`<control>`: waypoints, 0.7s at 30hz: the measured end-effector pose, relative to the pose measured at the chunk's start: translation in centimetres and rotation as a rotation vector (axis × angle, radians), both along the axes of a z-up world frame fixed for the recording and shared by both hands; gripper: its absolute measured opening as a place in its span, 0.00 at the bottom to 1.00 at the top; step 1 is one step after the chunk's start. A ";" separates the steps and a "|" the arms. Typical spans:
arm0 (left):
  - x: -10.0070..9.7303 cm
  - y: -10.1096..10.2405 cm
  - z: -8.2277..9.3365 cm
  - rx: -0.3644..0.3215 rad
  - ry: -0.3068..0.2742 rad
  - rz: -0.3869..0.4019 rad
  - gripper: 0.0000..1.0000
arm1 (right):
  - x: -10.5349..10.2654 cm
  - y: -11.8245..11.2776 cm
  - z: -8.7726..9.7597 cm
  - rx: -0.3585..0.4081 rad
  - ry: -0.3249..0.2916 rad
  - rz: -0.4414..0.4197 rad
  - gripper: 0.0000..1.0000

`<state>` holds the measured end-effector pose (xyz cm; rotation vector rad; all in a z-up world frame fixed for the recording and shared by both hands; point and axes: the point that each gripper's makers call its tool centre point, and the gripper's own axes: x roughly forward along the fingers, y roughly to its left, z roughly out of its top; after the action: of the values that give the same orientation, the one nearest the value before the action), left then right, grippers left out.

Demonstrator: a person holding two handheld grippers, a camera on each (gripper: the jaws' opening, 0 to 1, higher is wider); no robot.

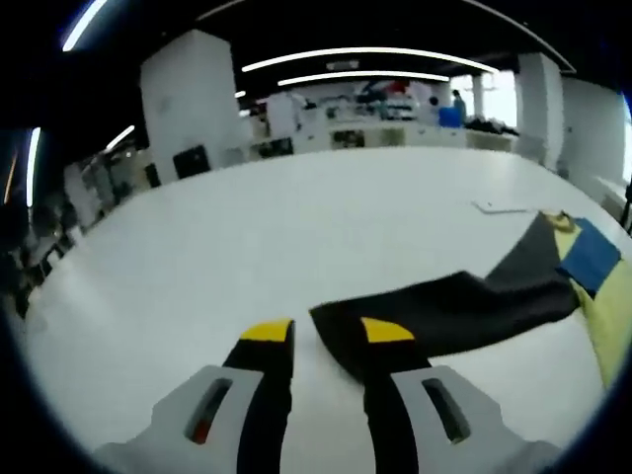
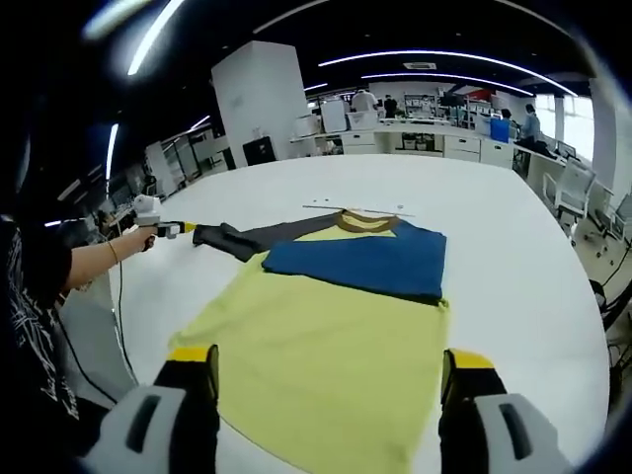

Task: Fold the garment on the visible template until the final outline fits inside the template.

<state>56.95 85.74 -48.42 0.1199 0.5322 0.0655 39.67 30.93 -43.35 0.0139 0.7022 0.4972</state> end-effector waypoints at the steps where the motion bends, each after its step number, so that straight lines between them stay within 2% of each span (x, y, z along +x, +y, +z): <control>1: -0.1 0.1 -0.2 0.002 0.005 0.000 0.26 | 0.0 0.0 0.0 0.001 0.001 -0.001 0.93; 4: -0.3 0.3 -0.7 -0.019 0.024 0.016 0.28 | 0.1 0.2 0.0 0.004 0.002 0.000 0.93; 7: -0.6 0.0 -1.4 -0.085 0.035 0.035 0.28 | 0.2 0.3 0.1 0.008 0.000 0.001 0.93; 14: -1.1 -0.1 -3.2 -0.120 0.077 0.045 0.27 | 0.3 0.3 0.7 0.019 -0.024 0.002 0.94; 21: -1.0 -0.8 -4.0 -0.192 0.075 0.054 0.19 | 0.2 -0.1 0.9 0.020 -0.028 -0.013 0.94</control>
<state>55.97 84.92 -52.39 -0.0799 0.6144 0.0620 39.90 30.80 -42.44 0.0307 0.6695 0.4908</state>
